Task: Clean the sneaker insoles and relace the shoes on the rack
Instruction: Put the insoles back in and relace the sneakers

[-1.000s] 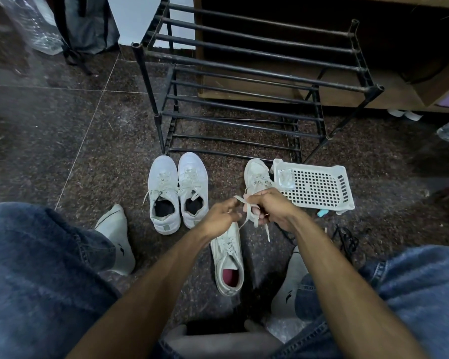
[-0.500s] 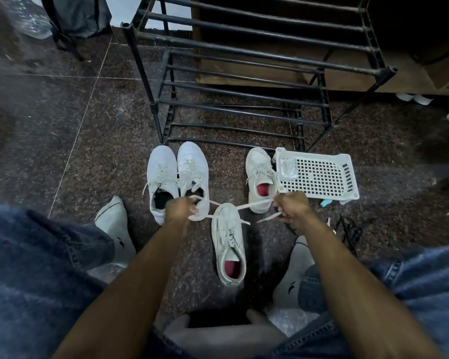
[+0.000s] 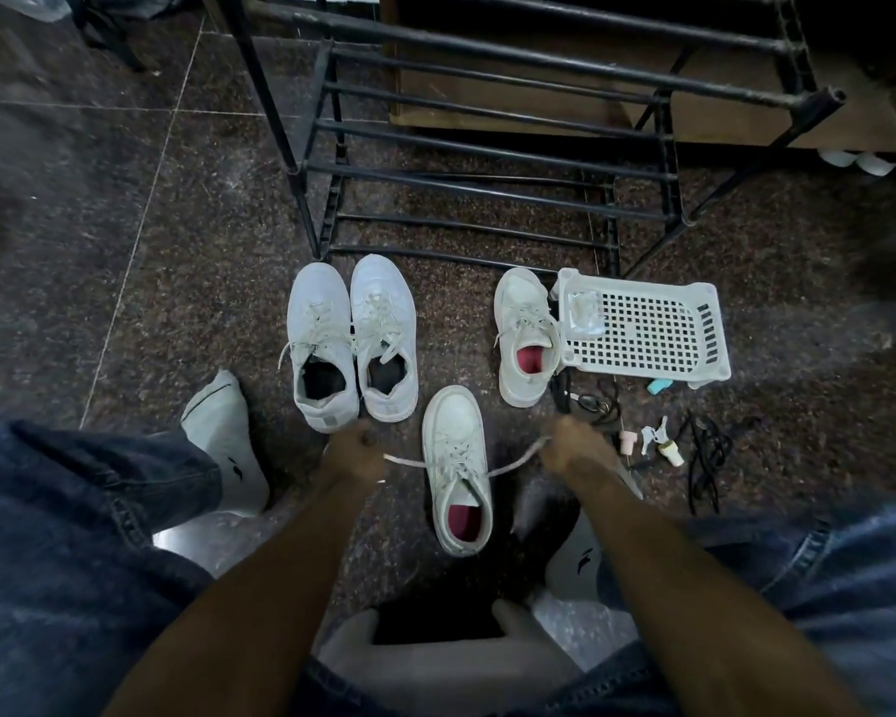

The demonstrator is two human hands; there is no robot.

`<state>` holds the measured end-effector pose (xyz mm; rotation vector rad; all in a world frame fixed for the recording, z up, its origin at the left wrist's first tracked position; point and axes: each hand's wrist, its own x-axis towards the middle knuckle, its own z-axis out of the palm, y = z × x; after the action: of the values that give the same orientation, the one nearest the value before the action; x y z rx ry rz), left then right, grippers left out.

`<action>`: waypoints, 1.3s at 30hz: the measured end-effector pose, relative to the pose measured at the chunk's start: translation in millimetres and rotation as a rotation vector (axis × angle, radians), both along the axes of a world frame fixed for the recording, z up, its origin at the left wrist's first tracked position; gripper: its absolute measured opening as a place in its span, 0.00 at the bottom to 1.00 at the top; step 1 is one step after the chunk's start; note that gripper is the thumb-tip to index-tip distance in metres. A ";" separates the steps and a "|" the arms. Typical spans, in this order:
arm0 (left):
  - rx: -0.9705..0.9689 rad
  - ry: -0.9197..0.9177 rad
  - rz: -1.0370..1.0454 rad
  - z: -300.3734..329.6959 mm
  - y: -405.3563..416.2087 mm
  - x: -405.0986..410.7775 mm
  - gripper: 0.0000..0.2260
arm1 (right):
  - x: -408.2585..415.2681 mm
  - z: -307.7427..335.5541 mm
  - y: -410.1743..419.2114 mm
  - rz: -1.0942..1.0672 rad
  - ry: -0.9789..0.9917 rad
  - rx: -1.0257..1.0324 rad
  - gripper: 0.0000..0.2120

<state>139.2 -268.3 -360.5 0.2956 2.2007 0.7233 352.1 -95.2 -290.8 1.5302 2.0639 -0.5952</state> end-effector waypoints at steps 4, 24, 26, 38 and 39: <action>0.094 -0.104 -0.485 -12.3 10.2 38.8 0.18 | -20.9 -13.1 -32.3 0.257 0.145 -0.178 0.16; -0.246 -0.238 -0.455 2.7 9.8 29.7 0.06 | -5.7 -12.3 -4.5 0.189 0.096 -0.408 0.09; -0.093 -0.508 -0.052 12.2 14.7 25.2 0.04 | -9.4 -8.9 -7.5 -0.065 0.345 -0.494 0.08; 0.534 -1.017 0.959 19.0 60.7 74.9 0.14 | -46.9 -10.0 -35.3 -1.138 1.184 -0.832 0.06; 0.510 -0.979 0.944 14.7 58.4 76.4 0.17 | -46.3 -13.1 -33.6 -1.152 1.169 -0.787 0.06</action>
<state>215.6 -209.9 -345.8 -0.7709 1.0884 1.5192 305.7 -128.7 -304.0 1.8348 0.8215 -2.7914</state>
